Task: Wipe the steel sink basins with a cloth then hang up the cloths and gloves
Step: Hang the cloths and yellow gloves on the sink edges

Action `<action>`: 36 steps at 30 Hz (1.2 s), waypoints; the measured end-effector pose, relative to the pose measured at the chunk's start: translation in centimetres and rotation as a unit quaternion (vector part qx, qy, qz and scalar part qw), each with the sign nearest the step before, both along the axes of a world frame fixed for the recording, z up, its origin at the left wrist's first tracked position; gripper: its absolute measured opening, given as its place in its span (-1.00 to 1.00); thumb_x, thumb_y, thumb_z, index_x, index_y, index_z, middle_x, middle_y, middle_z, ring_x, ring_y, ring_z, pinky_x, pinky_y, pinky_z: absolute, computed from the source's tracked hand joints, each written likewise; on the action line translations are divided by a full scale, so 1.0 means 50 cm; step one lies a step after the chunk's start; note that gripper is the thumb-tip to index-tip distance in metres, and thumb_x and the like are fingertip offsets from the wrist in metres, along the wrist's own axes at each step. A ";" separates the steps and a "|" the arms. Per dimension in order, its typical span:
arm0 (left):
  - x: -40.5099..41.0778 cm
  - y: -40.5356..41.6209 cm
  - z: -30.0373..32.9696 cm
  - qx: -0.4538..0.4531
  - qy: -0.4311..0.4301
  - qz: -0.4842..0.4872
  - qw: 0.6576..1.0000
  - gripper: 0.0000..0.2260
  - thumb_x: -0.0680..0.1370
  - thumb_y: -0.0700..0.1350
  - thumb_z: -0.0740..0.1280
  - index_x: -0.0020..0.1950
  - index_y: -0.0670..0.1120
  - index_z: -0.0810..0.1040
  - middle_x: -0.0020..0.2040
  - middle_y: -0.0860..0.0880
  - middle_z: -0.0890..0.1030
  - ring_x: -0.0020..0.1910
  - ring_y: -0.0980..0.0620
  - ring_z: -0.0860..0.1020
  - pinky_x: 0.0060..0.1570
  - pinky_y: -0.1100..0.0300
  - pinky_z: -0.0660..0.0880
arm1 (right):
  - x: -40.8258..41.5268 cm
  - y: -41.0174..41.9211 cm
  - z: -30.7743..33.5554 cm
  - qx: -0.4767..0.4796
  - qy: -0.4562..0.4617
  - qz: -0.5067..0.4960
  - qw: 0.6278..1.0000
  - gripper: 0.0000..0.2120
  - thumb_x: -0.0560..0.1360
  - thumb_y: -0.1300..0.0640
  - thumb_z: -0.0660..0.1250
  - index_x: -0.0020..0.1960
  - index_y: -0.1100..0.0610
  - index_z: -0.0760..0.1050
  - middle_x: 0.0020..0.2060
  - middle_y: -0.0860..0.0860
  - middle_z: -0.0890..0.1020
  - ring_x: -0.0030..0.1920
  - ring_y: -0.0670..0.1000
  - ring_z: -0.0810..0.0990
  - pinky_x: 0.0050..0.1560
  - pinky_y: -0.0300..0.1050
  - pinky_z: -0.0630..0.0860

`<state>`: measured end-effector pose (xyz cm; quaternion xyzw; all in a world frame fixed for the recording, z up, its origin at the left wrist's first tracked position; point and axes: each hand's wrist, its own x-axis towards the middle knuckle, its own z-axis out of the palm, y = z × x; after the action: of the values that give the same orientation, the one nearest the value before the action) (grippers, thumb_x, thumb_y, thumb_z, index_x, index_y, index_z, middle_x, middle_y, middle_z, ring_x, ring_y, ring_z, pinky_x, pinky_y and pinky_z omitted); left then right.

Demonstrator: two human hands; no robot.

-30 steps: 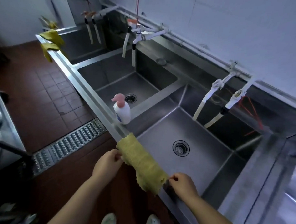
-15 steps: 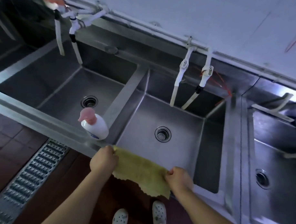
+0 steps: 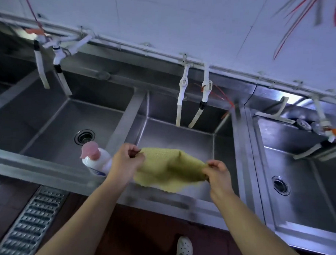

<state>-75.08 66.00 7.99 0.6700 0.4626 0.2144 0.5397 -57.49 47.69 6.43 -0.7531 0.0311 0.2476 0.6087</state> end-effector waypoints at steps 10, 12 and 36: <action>-0.035 -0.068 -0.091 0.021 0.159 -0.064 0.985 -0.90 0.46 -0.11 0.39 -0.13 -0.02 0.47 -0.15 -0.03 0.59 -0.14 -0.05 0.54 -0.14 0.13 0.40 | -0.037 -0.112 -0.058 -0.129 -0.066 0.079 0.986 -0.90 0.45 0.25 0.37 -0.11 0.07 0.51 -0.22 -0.03 0.58 -0.22 -0.07 0.53 -0.28 -0.24 0.44; -0.064 -0.090 -0.127 0.015 0.246 -0.103 0.964 -0.89 0.44 -0.11 0.39 -0.16 -0.02 0.46 -0.16 -0.06 0.60 -0.10 -0.10 0.56 -0.13 0.12 0.42 | -0.064 -0.136 -0.091 -0.191 -0.059 0.124 0.972 -0.85 0.46 0.25 0.34 -0.20 0.02 0.48 -0.25 -0.06 0.57 -0.25 -0.10 0.51 -0.29 -0.24 0.41; -0.113 -0.128 -0.150 -0.037 0.240 -0.121 0.962 -0.53 0.32 -0.32 0.30 0.20 -0.02 0.43 0.03 0.01 0.59 -0.09 0.04 0.56 -0.24 0.20 0.45 | -0.073 -0.055 -0.129 -0.320 -0.315 0.328 0.831 -0.93 0.50 0.13 0.29 -0.11 0.09 0.55 -0.13 -0.07 0.57 0.02 -0.01 0.51 -0.03 -0.14 0.41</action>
<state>-80.71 59.62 0.49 0.7320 0.5020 -0.0372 0.4592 -61.14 44.96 -0.01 -0.9090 -0.3335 0.1580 0.1936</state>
